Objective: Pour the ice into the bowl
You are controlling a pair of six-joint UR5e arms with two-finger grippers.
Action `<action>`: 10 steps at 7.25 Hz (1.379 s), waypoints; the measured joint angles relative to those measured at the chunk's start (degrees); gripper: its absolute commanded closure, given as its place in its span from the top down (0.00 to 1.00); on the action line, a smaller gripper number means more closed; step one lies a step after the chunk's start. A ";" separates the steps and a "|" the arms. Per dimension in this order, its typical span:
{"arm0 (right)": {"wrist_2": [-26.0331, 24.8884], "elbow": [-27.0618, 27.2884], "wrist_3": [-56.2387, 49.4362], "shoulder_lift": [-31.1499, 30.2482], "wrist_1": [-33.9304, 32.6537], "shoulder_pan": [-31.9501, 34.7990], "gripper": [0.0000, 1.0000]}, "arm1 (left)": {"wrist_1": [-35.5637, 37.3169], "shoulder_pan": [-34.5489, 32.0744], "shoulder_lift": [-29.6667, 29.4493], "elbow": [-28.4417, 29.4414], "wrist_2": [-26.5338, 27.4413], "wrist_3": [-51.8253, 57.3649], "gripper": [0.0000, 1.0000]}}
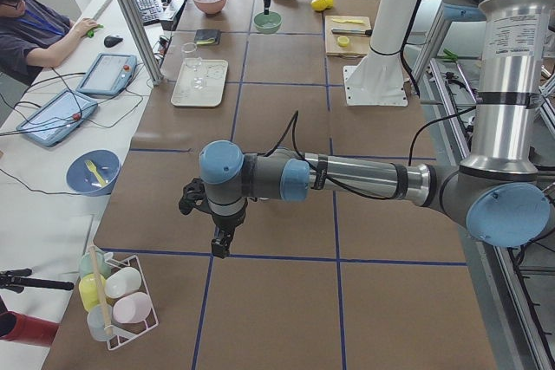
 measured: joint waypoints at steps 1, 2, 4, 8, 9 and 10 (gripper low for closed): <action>0.26 -0.41 -3.65 -6.35 5.33 1.30 0.00 | 0.00 0.00 0.02 0.00 -0.04 0.00 1.00; 0.44 -1.69 -6.43 -11.38 10.71 2.32 0.00 | 0.00 0.00 0.03 -0.01 -0.04 0.00 1.00; 2.24 -8.05 -8.62 -15.84 22.10 3.66 0.00 | 0.00 0.00 0.06 -0.02 -0.03 0.00 1.00; 4.65 -16.46 -8.71 -16.57 33.85 4.36 1.00 | 0.00 -0.05 0.12 -0.12 -0.04 0.08 1.00; 4.84 -16.36 -8.63 -16.42 33.93 5.16 1.00 | 0.00 -0.07 0.18 -0.13 -0.03 0.08 1.00; 5.24 -16.13 -8.66 -16.15 33.39 6.92 1.00 | 0.00 -0.07 0.24 -0.14 -0.05 0.09 1.00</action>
